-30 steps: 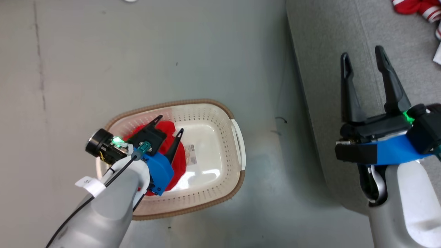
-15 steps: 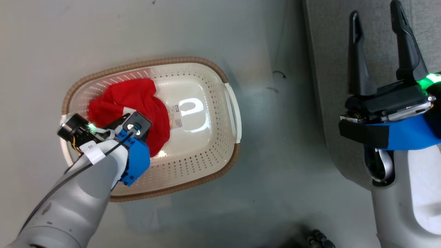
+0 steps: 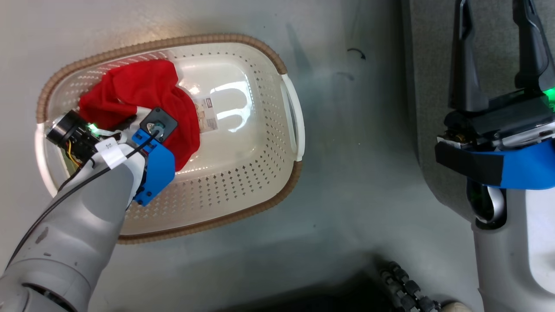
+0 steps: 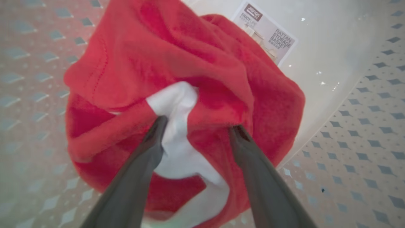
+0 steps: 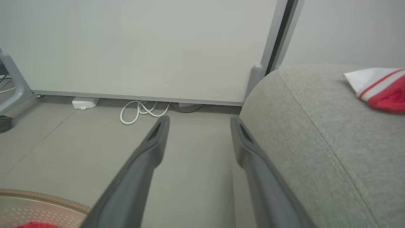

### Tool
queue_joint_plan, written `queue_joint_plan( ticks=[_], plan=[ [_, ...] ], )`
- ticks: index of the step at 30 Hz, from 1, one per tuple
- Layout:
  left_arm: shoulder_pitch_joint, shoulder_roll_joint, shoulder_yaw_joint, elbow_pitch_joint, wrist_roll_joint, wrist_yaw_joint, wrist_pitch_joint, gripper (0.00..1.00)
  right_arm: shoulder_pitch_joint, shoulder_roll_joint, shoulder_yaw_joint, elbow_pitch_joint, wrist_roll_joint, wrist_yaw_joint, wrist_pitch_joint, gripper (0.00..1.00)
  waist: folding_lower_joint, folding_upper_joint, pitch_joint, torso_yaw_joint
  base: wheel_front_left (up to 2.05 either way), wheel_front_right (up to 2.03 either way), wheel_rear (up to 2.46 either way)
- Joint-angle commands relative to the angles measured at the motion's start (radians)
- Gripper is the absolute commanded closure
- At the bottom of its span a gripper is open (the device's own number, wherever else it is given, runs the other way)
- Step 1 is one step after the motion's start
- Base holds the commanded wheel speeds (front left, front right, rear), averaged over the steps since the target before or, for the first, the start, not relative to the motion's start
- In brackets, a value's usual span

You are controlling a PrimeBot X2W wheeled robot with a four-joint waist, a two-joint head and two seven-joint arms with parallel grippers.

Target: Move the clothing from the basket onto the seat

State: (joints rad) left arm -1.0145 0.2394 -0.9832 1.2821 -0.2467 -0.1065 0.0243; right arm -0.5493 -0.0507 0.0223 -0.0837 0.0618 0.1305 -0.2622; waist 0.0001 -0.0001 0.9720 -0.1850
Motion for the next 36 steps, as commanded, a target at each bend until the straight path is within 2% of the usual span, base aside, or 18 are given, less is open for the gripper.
queue_joint_plan(
  ticks=[1,11,13,24,36],
  plan=[
    [-0.02,0.006,-0.002,0.004,-0.002,0.004,0.005,0.0,-0.017,0.0,-0.003,-0.011,-0.004,0.0,-0.004,0.0,-0.0001,0.0001,0.027,-0.008,0.0,0.0,0.0],
    [-0.034,0.012,0.0,0.007,-0.021,0.018,0.025,0.0,0.004,0.0,-0.014,-0.052,-0.006,0.0,-0.004,0.0,-0.0001,0.0001,0.072,-0.017,0.0,0.0,0.0],
    [-0.038,0.005,0.002,0.007,-0.028,0.017,0.017,1.0,0.004,0.0,-0.017,-0.054,-0.007,0.0,-0.004,0.0,-0.0001,0.0001,0.073,-0.015,0.0,0.0,0.0],
    [-0.031,-0.038,-0.009,0.007,-0.048,0.006,-0.044,1.0,0.002,0.001,-0.02,-0.03,-0.015,0.0,-0.004,0.0,-0.0001,0.0001,0.013,0.012,0.0,0.0,0.0],
    [0.023,-0.098,0.004,0.007,-0.1,-0.012,-0.167,1.0,0.039,0.001,-0.018,0.012,-0.018,0.0,-0.004,0.0,-0.0001,0.0001,-0.141,0.051,0.0,0.0,0.0]
  ],
)
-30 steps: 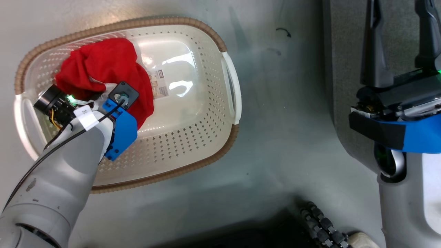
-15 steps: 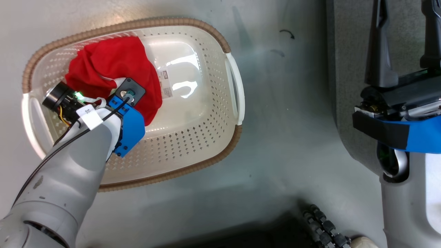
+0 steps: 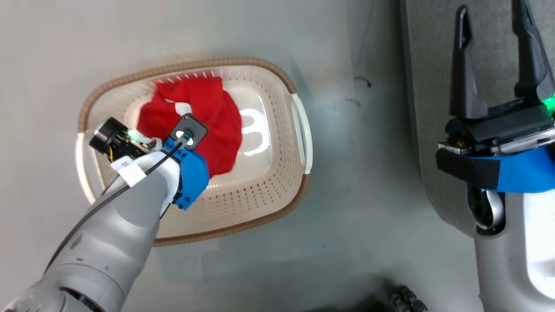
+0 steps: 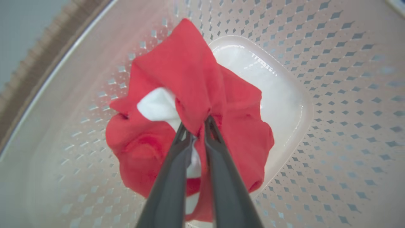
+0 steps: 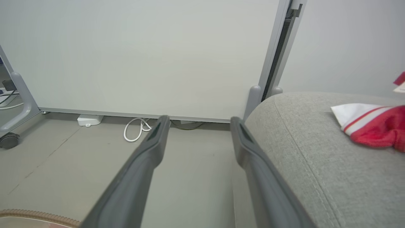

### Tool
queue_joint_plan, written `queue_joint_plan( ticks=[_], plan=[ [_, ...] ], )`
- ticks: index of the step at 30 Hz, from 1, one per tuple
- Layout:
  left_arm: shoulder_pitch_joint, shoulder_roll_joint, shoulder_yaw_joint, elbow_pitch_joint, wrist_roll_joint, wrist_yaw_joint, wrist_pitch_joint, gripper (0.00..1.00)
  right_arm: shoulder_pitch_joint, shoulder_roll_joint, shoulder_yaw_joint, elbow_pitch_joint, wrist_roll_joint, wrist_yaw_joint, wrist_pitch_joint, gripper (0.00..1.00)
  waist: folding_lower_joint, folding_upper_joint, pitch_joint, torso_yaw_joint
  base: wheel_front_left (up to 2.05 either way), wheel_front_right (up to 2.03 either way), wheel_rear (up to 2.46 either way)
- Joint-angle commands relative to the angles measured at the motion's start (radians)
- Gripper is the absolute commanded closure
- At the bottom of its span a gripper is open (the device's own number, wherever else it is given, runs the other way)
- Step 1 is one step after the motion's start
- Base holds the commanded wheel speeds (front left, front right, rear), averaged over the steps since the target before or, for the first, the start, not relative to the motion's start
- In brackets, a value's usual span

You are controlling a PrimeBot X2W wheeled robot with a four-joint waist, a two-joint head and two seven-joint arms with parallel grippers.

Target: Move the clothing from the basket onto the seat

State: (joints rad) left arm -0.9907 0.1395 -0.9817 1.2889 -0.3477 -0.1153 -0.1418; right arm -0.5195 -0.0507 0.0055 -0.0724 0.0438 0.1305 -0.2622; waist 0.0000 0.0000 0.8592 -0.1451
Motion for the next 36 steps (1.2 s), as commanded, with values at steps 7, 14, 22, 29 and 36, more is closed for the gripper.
queue_joint_plan(
  ticks=[7,14,22,29,36],
  plan=[
    [0.041,-0.028,0.045,-0.002,-0.063,-0.006,-0.083,1.0,0.047,0.0,-0.006,0.034,-0.006,0.0,-0.004,0.0,0.0,0.0,-0.15,0.036,0.0,0.0,0.0],
    [0.095,-0.036,0.074,-0.05,-0.109,-0.013,-0.122,1.0,0.101,0.0,-0.018,0.069,-0.006,0.0,-0.004,0.0,0.0,0.0,-0.278,0.062,0.0,0.0,0.0],
    [0.159,0.005,0.16,-0.213,-0.142,-0.004,-0.124,1.0,0.156,0.0,-0.035,0.088,-0.004,0.0,-0.004,0.0,0.0,0.0,-0.395,0.09,0.0,0.0,0.0],
    [0.214,0.039,0.289,-0.364,-0.145,0.012,-0.125,1.0,0.199,0.0,-0.046,0.109,0.002,0.0,-0.004,0.0,0.0,0.0,-0.486,0.112,0.0,0.0,0.0],
    [0.262,0.05,0.398,-0.509,-0.108,0.016,-0.125,1.0,0.244,0.0,-0.048,0.126,0.012,0.0,-0.004,0.0,0.0,0.0,-0.57,0.124,0.0,0.0,0.0]
  ],
)
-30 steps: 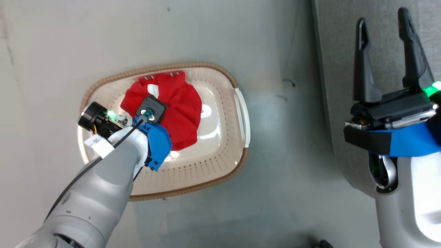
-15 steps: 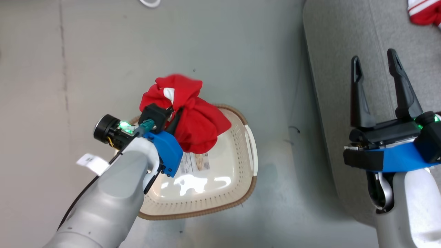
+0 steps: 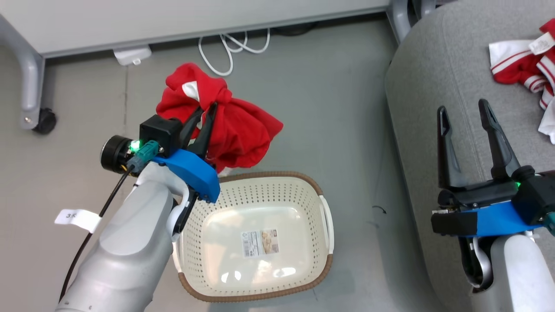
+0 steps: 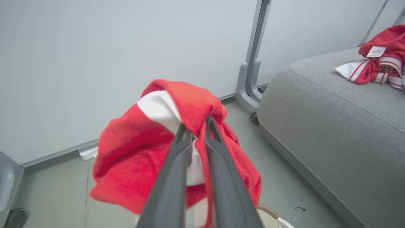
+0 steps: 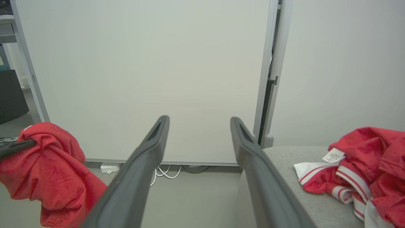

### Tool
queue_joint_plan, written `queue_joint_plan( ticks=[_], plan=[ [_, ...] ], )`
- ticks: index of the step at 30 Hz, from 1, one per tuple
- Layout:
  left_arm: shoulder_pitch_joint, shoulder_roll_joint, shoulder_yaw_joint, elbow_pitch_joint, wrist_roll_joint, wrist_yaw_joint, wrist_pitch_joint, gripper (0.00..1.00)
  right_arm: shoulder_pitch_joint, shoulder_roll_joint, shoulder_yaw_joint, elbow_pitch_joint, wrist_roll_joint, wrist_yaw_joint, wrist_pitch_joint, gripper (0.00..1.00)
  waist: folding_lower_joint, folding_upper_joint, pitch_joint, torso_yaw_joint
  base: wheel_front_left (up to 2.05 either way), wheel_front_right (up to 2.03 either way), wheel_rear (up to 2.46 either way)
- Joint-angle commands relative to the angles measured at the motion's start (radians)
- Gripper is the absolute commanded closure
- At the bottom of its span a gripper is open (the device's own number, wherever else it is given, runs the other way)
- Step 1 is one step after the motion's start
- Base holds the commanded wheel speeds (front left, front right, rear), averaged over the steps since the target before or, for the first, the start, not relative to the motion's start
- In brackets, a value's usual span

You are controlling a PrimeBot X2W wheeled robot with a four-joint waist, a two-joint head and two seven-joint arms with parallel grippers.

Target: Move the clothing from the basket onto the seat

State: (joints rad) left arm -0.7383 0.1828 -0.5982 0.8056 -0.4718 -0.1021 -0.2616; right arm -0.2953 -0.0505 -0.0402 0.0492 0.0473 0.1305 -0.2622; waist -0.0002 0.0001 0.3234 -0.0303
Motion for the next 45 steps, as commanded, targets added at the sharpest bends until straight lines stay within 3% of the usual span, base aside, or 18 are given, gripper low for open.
queue_joint_plan(
  ticks=[1,13,32,38,45],
  plan=[
    [0.018,0.004,0.028,-0.043,0.021,0.003,-0.005,1.0,0.025,0.0,-0.002,0.006,0.009,0.0,-0.004,0.0,0.0002,-0.0001,-0.044,0.011,0.0,0.0,0.0],
    [0.057,-0.03,0.071,-0.192,0.079,-0.015,-0.005,1.0,0.073,0.0,0.004,0.023,0.026,0.0,-0.004,0.0,0.0002,-0.0001,-0.129,0.025,0.0,0.0,0.0],
    [0.09,-0.053,0.004,-0.304,0.061,-0.026,0.008,1.0,0.117,0.0,0.024,0.036,0.035,0.0,-0.004,0.0,0.0002,-0.0001,-0.197,0.03,0.0,0.0,0.0],
    [0.091,-0.049,-0.005,-0.314,0.056,-0.025,0.011,1.0,0.063,0.0,0.088,0.014,0.004,0.0,-0.004,0.0,0.0002,-0.0001,-0.198,0.025,0.0,0.0,0.0],
    [0.081,-0.055,-0.017,-0.32,0.055,-0.024,0.013,1.0,-0.003,-0.025,0.243,0.043,-0.031,0.0,-0.004,0.0,0.0002,-0.0001,-0.199,0.032,0.0,0.0,0.0]
  ],
)
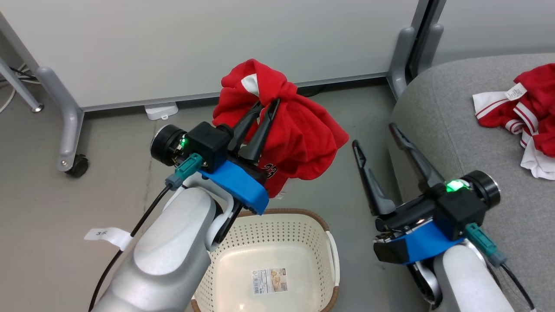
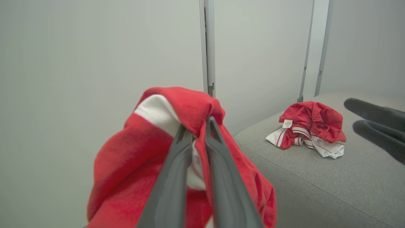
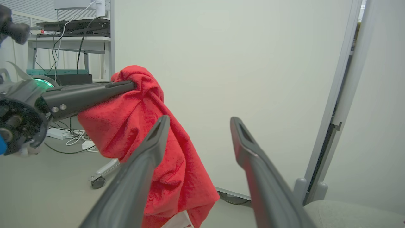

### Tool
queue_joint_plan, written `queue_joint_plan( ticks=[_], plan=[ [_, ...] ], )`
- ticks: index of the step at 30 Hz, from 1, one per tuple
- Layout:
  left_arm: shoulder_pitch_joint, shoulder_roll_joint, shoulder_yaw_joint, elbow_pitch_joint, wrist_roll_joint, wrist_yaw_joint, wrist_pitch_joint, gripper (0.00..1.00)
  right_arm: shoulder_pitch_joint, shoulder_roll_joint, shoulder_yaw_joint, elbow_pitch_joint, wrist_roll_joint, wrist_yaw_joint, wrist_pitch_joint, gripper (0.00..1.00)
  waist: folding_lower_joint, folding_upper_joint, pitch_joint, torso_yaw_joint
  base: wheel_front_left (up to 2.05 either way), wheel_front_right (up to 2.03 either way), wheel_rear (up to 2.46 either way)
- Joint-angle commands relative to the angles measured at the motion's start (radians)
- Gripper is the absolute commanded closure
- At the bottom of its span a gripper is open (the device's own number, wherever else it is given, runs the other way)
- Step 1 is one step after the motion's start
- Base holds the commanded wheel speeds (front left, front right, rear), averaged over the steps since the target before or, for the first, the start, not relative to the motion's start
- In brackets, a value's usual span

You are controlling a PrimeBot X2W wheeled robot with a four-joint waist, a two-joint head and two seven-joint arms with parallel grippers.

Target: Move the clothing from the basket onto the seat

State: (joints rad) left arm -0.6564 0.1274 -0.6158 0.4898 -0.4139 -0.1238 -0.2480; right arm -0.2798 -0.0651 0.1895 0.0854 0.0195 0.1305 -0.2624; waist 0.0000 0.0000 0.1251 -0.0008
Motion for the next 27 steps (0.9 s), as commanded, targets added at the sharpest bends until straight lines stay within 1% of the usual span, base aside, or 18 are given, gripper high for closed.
queue_joint_plan(
  ticks=[1,8,17,20,27],
  plan=[
    [-0.005,0.0,-0.001,-0.006,-0.004,-0.003,0.0,1.0,-0.027,-0.015,0.035,0.016,-0.004,0.0,-0.004,0.0,0.0,0.0,-0.001,0.005,0.0,0.0,0.0],
    [-0.019,-0.014,-0.02,-0.013,-0.007,-0.003,0.002,1.0,-0.087,-0.054,0.17,0.134,-0.031,0.0,-0.004,0.0,0.0,0.0,-0.006,0.025,0.0,0.0,0.0],
    [-0.036,-0.039,-0.06,-0.033,-0.004,-0.001,0.007,1.0,-0.187,-0.064,0.245,0.272,-0.132,0.0,-0.004,0.0,0.0,0.0,0.003,0.055,0.0,0.0,0.0],
    [-0.043,-0.046,-0.072,-0.042,-0.006,0.0,0.011,1.0,-0.216,-0.062,0.243,0.299,-0.173,0.0,-0.004,0.0,0.0,0.0,0.007,0.064,0.0,0.0,0.0],
    [-0.046,-0.058,-0.098,-0.063,-0.012,0.006,0.014,1.0,-0.254,-0.041,0.196,0.313,-0.245,0.0,-0.004,0.0,0.0,0.0,0.016,0.073,0.0,0.0,0.0]
  ],
)
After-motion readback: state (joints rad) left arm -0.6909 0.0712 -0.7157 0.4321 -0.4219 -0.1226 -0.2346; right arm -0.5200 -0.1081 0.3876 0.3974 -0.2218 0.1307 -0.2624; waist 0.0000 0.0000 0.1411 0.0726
